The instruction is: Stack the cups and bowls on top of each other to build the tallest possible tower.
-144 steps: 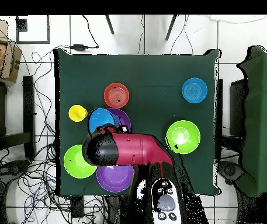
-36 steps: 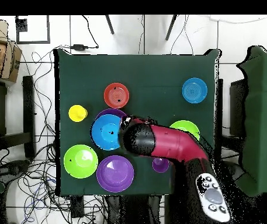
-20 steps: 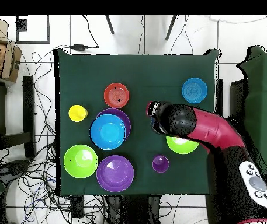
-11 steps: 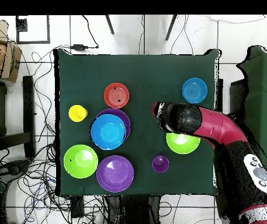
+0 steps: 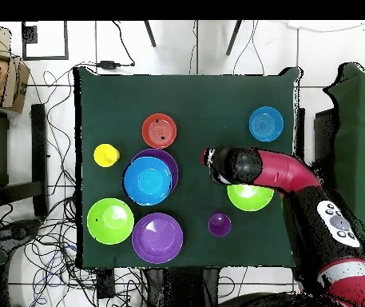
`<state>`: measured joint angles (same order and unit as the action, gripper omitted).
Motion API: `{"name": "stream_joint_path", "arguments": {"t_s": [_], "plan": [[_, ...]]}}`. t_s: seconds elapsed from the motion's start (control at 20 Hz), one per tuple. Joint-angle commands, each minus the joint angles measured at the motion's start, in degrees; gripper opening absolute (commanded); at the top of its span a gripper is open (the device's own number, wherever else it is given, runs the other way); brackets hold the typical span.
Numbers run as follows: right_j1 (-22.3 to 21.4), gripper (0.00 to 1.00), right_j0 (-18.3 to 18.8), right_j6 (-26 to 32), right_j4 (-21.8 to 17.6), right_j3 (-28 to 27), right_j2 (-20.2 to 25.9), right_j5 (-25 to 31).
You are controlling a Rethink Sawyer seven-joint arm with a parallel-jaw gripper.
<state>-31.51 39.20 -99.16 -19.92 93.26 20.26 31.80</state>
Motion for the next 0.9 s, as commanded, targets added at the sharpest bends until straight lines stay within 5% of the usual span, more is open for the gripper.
{"name": "stream_joint_path", "arguments": {"t_s": [0.05,0.9], "plan": [[2.7,1.0,0.1,8.3,-6.1,-2.7,4.7,-2.5],[-2.9,1.0,1.7,7.5,-5.7,0.5,6.7,2.4]]}}
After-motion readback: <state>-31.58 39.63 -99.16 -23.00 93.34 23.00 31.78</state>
